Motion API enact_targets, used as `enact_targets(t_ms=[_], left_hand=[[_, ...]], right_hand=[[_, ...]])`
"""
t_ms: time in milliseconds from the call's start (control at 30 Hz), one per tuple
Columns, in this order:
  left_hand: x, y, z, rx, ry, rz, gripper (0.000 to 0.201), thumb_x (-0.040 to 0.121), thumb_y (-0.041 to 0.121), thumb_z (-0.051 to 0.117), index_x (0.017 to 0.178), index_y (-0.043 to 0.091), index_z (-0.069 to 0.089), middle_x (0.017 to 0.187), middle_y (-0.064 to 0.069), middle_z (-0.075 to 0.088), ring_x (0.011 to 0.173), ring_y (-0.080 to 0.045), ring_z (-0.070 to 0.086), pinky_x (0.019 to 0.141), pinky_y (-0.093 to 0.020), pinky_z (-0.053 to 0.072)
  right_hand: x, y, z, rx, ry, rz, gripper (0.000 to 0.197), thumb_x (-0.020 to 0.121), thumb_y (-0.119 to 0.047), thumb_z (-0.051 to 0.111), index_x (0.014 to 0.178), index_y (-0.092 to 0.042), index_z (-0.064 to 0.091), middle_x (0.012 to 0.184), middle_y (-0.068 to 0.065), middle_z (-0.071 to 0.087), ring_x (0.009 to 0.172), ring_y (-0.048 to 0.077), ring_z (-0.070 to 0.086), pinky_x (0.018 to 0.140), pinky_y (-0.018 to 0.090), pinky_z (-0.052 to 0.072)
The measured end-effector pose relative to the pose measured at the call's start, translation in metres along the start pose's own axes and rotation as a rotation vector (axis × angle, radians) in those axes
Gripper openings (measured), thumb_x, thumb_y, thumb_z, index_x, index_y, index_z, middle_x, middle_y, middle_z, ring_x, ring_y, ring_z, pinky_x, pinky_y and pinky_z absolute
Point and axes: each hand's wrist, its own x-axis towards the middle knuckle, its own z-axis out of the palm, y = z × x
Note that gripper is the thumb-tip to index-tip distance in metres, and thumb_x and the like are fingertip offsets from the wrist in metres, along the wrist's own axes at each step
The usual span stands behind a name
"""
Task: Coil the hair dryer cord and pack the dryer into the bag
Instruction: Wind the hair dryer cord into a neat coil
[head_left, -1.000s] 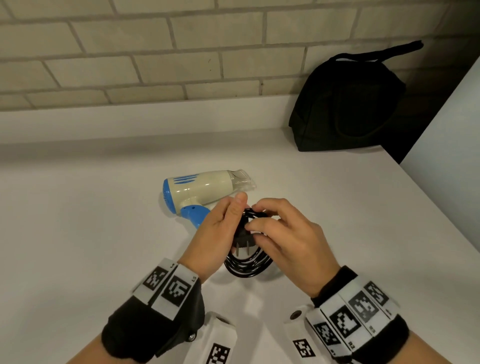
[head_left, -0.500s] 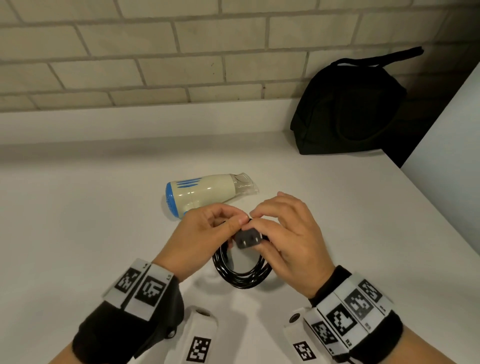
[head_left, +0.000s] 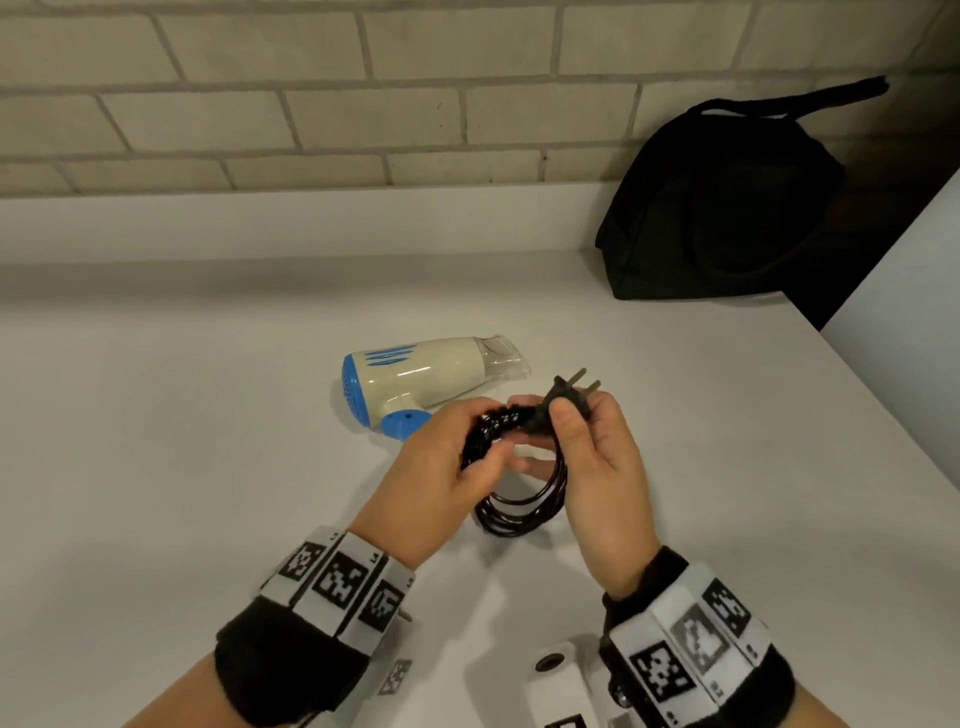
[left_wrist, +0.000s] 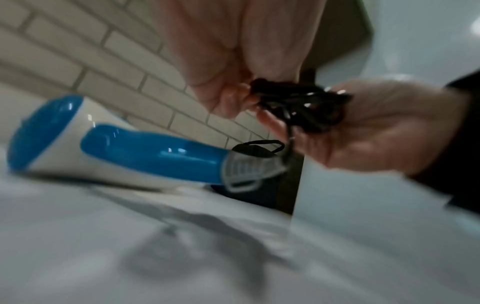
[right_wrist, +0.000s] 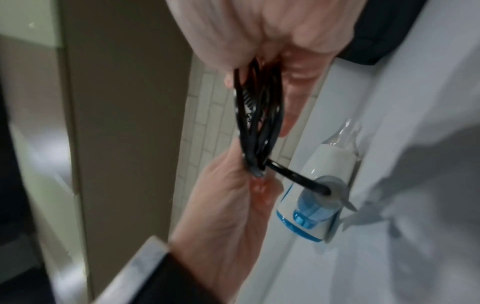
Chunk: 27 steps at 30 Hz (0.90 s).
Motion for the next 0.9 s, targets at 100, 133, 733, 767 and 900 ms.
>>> enact_targets(t_ms=[100,133,733,767,900], left_hand=[[-0.007,0.003,0.006,-0.1,0.084,-0.224,0.024,0.081,0.024,0.061,0.096,0.031,0.044,0.079,0.013,0.057,0.064,0.01,0.056,0.058,-0.003,0.043],[-0.011,0.005,0.006,-0.102,0.079,-0.293,0.016,0.081,0.031,0.06,0.089,0.028,0.046,0.073,0.014,0.055,0.059,0.007,0.055,0.054,-0.003,0.042],[0.003,0.024,-0.001,-1.408,0.456,-0.55,0.024,0.096,0.026,0.033,0.089,0.015,0.052,0.043,0.007,0.036,0.032,-0.004,0.028,0.036,-0.013,0.03],[0.004,0.023,-0.002,-1.428,0.467,-0.562,0.026,0.096,0.028,0.032,0.087,0.015,0.052,0.041,0.008,0.034,0.029,-0.004,0.026,0.034,-0.013,0.027],[0.002,0.015,-0.002,-1.524,0.443,-0.578,0.025,0.095,0.03,0.034,0.086,0.015,0.052,0.038,0.007,0.032,0.026,-0.003,0.025,0.029,-0.013,0.023]], right_hand=[[0.003,-0.001,0.0,-0.131,0.027,-0.091,0.015,0.094,-0.014,0.036,0.085,-0.024,0.042,0.08,-0.002,0.062,0.058,0.009,0.066,0.053,0.017,0.053],[0.003,0.0,-0.002,-0.219,0.017,-0.141,0.016,0.094,-0.015,0.036,0.084,-0.027,0.04,0.074,-0.002,0.061,0.055,0.008,0.065,0.052,0.016,0.052],[0.003,0.022,0.029,0.091,0.064,0.034,0.008,0.078,-0.038,0.043,0.082,-0.032,0.046,0.075,-0.005,0.053,0.066,0.008,0.051,0.064,0.032,0.042],[0.001,0.024,0.031,0.121,0.071,0.062,0.01,0.077,-0.04,0.044,0.083,-0.032,0.047,0.075,-0.005,0.052,0.068,0.011,0.05,0.065,0.032,0.041],[-0.003,0.032,0.034,0.156,0.108,0.101,0.013,0.076,-0.042,0.048,0.084,-0.032,0.05,0.074,-0.007,0.052,0.071,0.011,0.049,0.067,0.031,0.04]])
